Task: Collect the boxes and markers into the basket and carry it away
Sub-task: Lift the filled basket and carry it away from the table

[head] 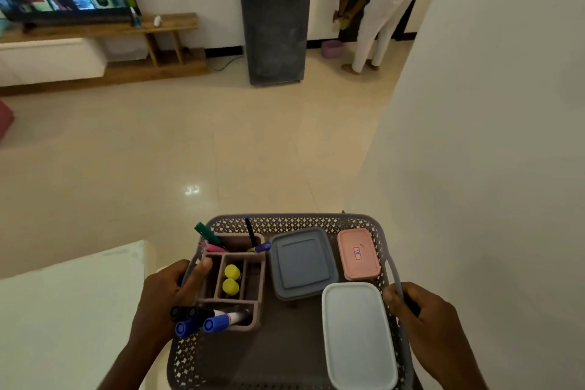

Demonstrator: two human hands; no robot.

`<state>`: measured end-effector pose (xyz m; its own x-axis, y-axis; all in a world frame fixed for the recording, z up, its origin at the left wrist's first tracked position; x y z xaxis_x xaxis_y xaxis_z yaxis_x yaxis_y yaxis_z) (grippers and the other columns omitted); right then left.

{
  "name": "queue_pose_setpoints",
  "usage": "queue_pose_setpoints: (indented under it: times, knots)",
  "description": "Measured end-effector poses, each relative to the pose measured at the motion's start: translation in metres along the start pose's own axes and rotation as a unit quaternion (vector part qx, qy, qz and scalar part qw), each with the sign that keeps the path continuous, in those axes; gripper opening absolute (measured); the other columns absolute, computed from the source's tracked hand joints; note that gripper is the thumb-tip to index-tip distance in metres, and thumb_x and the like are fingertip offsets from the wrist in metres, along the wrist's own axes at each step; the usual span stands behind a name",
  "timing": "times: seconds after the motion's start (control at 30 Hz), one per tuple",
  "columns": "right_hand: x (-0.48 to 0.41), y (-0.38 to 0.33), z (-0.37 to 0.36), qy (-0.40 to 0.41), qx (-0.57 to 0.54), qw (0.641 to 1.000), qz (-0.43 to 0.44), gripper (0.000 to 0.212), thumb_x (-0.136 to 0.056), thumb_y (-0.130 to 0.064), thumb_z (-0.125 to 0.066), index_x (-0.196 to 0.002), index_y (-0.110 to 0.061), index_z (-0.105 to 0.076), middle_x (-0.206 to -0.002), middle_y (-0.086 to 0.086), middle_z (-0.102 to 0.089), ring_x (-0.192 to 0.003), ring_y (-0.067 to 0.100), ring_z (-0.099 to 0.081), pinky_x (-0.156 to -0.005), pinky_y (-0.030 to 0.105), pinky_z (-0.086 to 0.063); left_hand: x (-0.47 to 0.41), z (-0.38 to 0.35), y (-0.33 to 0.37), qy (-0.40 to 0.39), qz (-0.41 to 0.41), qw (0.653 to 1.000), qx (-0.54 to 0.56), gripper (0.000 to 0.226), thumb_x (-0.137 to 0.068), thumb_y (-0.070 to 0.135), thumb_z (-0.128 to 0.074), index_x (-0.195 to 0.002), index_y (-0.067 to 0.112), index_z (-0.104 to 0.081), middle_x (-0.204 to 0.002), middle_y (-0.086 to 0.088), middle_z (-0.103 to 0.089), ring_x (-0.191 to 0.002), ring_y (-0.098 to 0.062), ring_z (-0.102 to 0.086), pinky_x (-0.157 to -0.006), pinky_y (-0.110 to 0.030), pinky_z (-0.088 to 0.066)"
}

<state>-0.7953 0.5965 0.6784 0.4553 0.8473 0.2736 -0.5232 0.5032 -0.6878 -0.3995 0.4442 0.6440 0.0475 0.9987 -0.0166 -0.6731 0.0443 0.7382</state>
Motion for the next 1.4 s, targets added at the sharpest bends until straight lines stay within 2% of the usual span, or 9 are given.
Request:
queue_pose_setpoints:
  times: [0.2,0.3,0.4,0.57,0.73,0.83,1.13,1.3,1.4]
  knots:
    - [-0.061,-0.029,0.012,-0.010,-0.004,1.000,0.004,0.013,-0.095,-0.031,-0.060,-0.093,-0.023,-0.071,-0.073,-0.008,-0.070,-0.071,0.006,-0.063,-0.061,0.012,-0.039,-0.048,-0.015,0.004,-0.021,0.036,0.999,0.011,0.041,-0.089,0.043,-0.056,-0.059,0.015,-0.057,-0.045,0.003,-0.055,-0.041,-0.008,-0.049,-0.052,-0.022,-0.041]
    - [-0.090,-0.038,0.010,-0.017,-0.008,1.000,0.004,0.013,-0.094,-0.030,-0.061,-0.093,-0.022,-0.071,-0.074,-0.006,-0.070,-0.073,0.009,-0.064,-0.062,0.013,-0.041,-0.069,-0.020,0.008,-0.023,0.044,0.999,0.005,0.040,-0.088,0.045,-0.054,-0.058,0.019,-0.053,-0.046,0.011,-0.055,-0.045,-0.003,-0.052,-0.051,-0.017,-0.036]
    - [-0.118,-0.049,0.007,-0.033,0.011,0.999,0.009,0.012,-0.094,-0.028,-0.061,-0.093,-0.022,-0.071,-0.074,-0.006,-0.070,-0.073,0.009,-0.063,-0.063,0.015,-0.041,-0.090,-0.020,0.008,-0.011,0.069,0.998,-0.004,0.039,-0.091,0.038,-0.059,-0.058,0.019,-0.053,-0.042,0.008,-0.052,-0.041,-0.005,-0.049,-0.051,-0.017,-0.036]
    - [-0.173,-0.069,0.004,-0.072,0.071,0.994,0.049,0.007,-0.092,-0.023,-0.065,-0.096,-0.021,-0.071,-0.083,-0.007,-0.071,-0.081,0.012,-0.065,-0.075,0.022,-0.046,-0.124,-0.022,0.011,0.021,0.095,0.995,-0.010,0.041,-0.088,0.045,-0.057,-0.058,0.017,-0.054,-0.042,0.004,-0.048,-0.042,-0.007,-0.044,-0.051,-0.021,-0.036]
    - [-0.247,-0.096,0.006,-0.099,0.084,0.988,0.084,0.004,-0.092,-0.021,-0.066,-0.093,-0.020,-0.070,-0.081,-0.005,-0.070,-0.077,0.011,-0.065,-0.069,0.013,-0.044,-0.172,-0.032,0.019,0.055,0.119,0.991,-0.027,0.040,-0.094,0.032,-0.062,-0.061,0.011,-0.056,-0.048,0.000,-0.051,-0.047,-0.015,-0.046,-0.053,-0.025,-0.038]
    - [-0.294,-0.119,0.013,-0.105,0.094,0.984,0.112,0.004,-0.093,-0.023,-0.065,-0.093,-0.021,-0.069,-0.079,-0.008,-0.069,-0.074,0.006,-0.062,-0.065,0.007,-0.039,-0.198,-0.041,0.028,0.067,0.139,0.988,-0.022,0.040,-0.095,0.032,-0.062,-0.063,0.007,-0.058,-0.051,-0.005,-0.055,-0.049,-0.017,-0.048,-0.056,-0.029,-0.041]
    - [-0.414,-0.175,0.002,-0.178,0.154,0.949,0.209,0.021,-0.101,-0.031,-0.048,-0.087,-0.028,-0.063,-0.073,-0.011,-0.063,-0.071,0.002,-0.058,-0.059,0.012,-0.034,-0.244,-0.048,0.043,0.139,0.182,0.973,-0.024,0.043,-0.090,0.041,-0.058,-0.057,0.015,-0.053,-0.044,0.002,-0.050,-0.044,-0.009,-0.045,-0.052,-0.024,-0.038]
    - [-0.466,-0.216,-0.009,-0.182,0.147,0.940,0.247,0.021,-0.100,-0.029,-0.051,-0.083,-0.028,-0.063,-0.068,-0.011,-0.062,-0.069,0.003,-0.057,-0.058,0.016,-0.035,-0.260,-0.050,0.040,0.176,0.211,0.961,-0.015,0.045,-0.093,0.041,-0.061,-0.057,0.015,-0.053,-0.044,0.003,-0.049,-0.043,-0.007,-0.044,-0.052,-0.023,-0.038]
    - [-0.497,-0.233,-0.027,-0.196,0.158,0.934,0.253,0.021,-0.100,-0.029,-0.052,-0.083,-0.029,-0.064,-0.071,-0.011,-0.065,-0.071,0.003,-0.059,-0.060,0.016,-0.037,-0.278,-0.047,0.031,0.195,0.223,0.955,0.005,0.054,-0.090,0.056,-0.060,-0.056,0.015,-0.052,-0.044,0.003,-0.049,-0.043,-0.007,-0.043,-0.052,-0.023,-0.038]
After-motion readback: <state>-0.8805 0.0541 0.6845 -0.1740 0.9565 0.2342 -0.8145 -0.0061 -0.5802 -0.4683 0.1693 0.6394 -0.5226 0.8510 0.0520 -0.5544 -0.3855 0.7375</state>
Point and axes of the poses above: each hand's wrist, its own x-axis away from the middle knuckle, its own z-axis out of the back of the hand, y = z × x, the point moved 9 cm from there along -x, towards the middle knuckle
